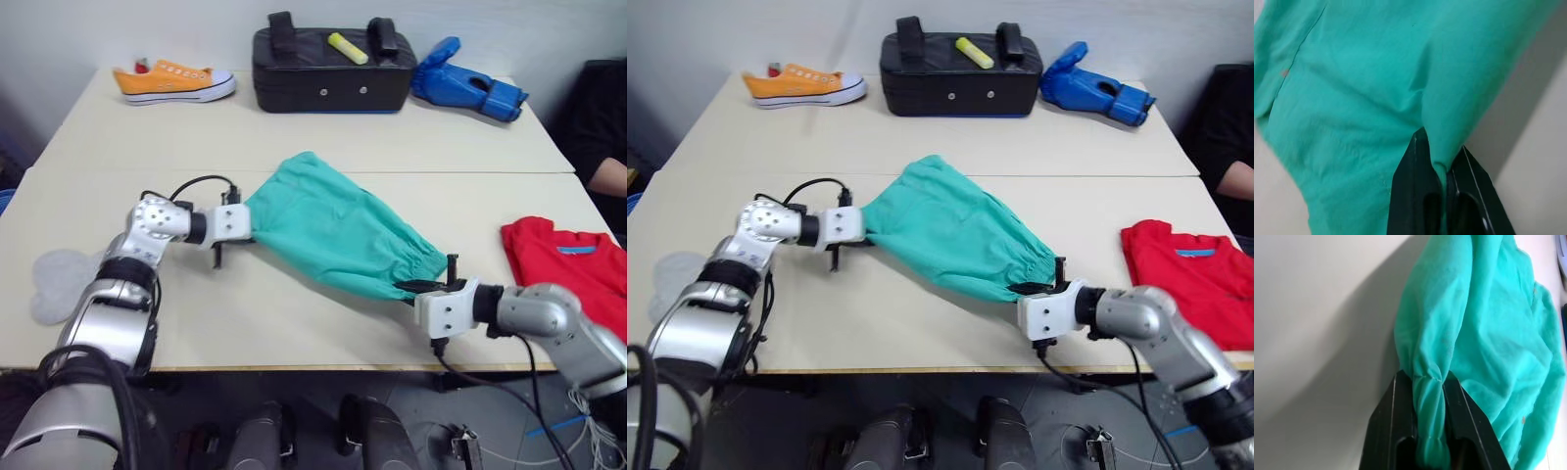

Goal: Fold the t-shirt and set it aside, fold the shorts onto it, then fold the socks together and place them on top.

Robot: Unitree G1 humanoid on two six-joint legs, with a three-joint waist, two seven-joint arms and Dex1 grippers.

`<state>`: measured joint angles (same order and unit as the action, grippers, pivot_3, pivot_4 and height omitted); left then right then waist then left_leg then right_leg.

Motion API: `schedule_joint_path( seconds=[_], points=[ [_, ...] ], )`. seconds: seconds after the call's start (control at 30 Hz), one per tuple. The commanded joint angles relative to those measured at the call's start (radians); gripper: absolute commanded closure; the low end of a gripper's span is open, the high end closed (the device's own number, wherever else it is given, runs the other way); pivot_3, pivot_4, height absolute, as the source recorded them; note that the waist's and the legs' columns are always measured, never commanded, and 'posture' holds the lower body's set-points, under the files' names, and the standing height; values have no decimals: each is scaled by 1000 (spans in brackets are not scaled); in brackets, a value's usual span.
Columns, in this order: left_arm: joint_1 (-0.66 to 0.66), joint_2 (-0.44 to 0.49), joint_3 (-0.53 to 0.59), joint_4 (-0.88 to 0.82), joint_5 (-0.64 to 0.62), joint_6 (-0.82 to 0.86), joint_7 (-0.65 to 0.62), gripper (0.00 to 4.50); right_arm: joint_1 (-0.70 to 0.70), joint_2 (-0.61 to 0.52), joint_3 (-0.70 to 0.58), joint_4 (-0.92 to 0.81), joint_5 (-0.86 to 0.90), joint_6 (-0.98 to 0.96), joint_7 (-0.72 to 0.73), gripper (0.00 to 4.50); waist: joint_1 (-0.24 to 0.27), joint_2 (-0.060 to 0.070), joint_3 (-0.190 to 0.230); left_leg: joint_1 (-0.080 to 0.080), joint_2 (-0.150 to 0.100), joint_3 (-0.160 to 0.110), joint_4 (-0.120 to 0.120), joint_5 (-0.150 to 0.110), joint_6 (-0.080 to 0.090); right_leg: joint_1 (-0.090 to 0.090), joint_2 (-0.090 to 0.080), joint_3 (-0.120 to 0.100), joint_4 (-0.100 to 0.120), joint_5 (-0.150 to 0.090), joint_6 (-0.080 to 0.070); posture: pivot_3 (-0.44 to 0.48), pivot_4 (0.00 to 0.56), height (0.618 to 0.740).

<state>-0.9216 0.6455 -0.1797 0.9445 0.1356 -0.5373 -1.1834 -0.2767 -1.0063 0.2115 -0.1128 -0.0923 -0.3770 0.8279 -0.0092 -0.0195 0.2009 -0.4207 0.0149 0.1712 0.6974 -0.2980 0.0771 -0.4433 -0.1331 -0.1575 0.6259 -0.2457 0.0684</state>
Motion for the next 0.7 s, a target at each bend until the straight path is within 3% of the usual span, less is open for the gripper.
schedule_joint_path(
  seconds=[0.03,0.2,0.33,0.43,0.57,0.63,0.7],
  points=[
    [237,110,63,-466,-175,280,-130,4500,-61,-33,-23,139,29,-182,86,4405,-21,0,0,0,1,0,-1,0,-1,0,0,1,-1,0,0,0,150,740],
    [646,238,227,-1078,-296,633,-37,4500,-143,-23,6,306,27,-375,148,4405,-26,3,2,1,3,-1,-1,-1,-3,1,1,4,0,-3,-2,0,150,740],
    [921,277,355,-1383,-338,801,41,4500,-217,9,33,442,-65,-519,103,4405,-20,5,3,5,3,0,0,-2,-4,2,0,8,-1,-5,-3,0,150,740],
    [1000,264,389,-1469,-343,877,108,4500,-240,38,52,489,-75,-543,95,4405,-7,7,4,17,3,-5,-1,-7,-13,16,-1,7,-2,-9,-4,0,150,740],
    [1021,257,377,-1492,-338,929,170,4500,-239,50,70,505,-59,-534,114,4405,2,8,4,18,3,-6,-2,-10,-17,15,-1,7,2,-11,-8,0,150,740],
    [1024,252,384,-1488,-386,972,171,4500,-221,37,69,476,-7,-477,147,3684,2,9,3,18,4,-6,-2,-6,-13,15,-1,4,2,-12,-9,0,150,740],
    [1048,261,413,-1495,-474,1014,123,3833,-187,16,51,433,46,-429,171,3091,4,9,3,18,6,-6,-2,-5,-13,15,1,2,2,-13,-10,0,150,740]
  ],
)
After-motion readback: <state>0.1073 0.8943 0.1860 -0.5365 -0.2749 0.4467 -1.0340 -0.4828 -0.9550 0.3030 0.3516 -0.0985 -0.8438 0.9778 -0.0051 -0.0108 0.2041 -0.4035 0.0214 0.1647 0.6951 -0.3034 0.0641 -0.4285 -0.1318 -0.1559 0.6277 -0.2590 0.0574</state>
